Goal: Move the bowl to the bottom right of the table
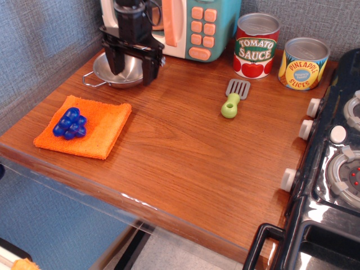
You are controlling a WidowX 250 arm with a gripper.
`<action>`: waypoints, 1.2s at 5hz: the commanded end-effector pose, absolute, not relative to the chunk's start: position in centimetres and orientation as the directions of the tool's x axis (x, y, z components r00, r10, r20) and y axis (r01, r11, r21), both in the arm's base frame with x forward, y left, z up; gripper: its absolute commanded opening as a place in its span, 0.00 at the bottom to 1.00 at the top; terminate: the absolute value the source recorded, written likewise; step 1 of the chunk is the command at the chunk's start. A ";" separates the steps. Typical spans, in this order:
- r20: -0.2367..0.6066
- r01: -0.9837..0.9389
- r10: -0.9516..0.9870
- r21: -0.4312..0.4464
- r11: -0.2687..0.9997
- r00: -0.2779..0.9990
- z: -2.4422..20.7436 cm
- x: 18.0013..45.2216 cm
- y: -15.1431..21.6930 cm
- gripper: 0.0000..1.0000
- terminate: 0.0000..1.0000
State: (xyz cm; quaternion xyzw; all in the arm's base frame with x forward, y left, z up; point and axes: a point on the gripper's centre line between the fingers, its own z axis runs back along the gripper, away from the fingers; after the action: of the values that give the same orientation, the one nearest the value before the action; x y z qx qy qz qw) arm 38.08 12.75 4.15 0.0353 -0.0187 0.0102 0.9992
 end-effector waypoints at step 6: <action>0.149 -0.011 0.000 0.075 0.997 0.989 8.0 38.8 14.0 0.00 0.00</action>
State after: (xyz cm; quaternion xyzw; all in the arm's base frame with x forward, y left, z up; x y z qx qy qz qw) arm 38.29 13.29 4.73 0.0213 -0.0333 0.0007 0.9992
